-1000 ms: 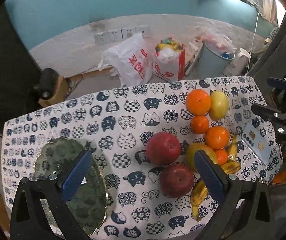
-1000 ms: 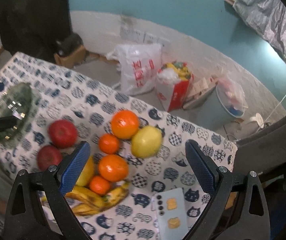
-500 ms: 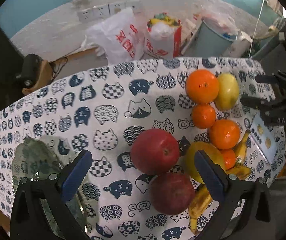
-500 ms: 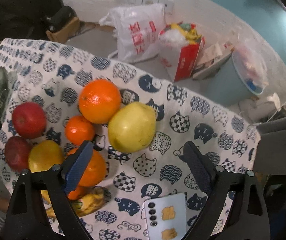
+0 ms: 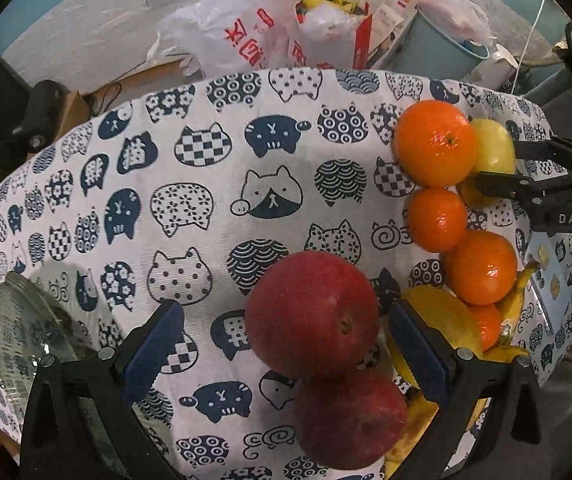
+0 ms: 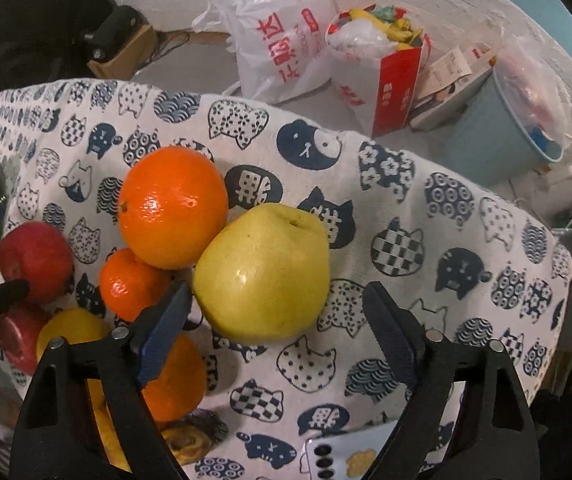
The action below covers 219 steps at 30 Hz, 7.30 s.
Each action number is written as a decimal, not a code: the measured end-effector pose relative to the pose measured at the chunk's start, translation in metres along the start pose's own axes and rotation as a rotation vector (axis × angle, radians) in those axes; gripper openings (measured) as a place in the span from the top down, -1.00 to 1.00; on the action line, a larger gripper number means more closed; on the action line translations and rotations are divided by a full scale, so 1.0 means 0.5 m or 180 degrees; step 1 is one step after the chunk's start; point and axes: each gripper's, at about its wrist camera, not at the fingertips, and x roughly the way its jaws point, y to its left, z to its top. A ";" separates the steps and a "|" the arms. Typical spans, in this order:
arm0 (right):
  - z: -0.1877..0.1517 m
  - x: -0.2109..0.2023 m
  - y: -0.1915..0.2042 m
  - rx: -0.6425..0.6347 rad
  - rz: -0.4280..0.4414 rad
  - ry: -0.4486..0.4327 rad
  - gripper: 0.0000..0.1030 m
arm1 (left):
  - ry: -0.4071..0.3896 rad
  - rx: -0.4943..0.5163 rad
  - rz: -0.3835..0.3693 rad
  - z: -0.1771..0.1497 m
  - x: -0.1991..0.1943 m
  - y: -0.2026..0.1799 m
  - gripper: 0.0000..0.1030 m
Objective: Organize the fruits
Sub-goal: 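Grasp a red apple with the left tool while the right tool grasps the yellow pear, then carry apple and pear onto the green glass plate and open both tools, then withdraw both open tools from the plate back toward the fruit pile, then grasp another red apple with the left tool while the right tool grasps a large orange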
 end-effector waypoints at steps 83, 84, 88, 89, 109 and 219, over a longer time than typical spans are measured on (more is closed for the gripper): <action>0.014 -0.167 0.570 -0.1268 0.0486 -0.0642 -0.32 | -0.0791 -0.0670 0.0264 -0.292 -0.224 0.347 -0.49; 0.016 -0.156 0.588 -0.1309 0.0500 -0.0605 -0.32 | -0.0780 -0.0708 0.0267 -0.299 -0.220 0.360 -0.49; 0.021 -0.123 0.647 -0.1445 0.0574 -0.0494 -0.32 | -0.0748 -0.0799 0.0307 -0.322 -0.205 0.397 -0.49; 0.021 -0.116 0.661 -0.1474 0.0588 -0.0475 -0.32 | -0.0741 -0.0819 0.0313 -0.329 -0.199 0.408 -0.49; -0.002 0.011 0.757 -0.1782 0.0569 -0.0050 -0.32 | -0.0288 -0.1039 0.0193 -0.377 -0.097 0.455 -0.50; -0.129 -0.009 0.125 -0.0133 0.0191 0.0102 -0.50 | 0.0270 0.0431 -0.0214 -0.122 0.065 -0.075 -0.67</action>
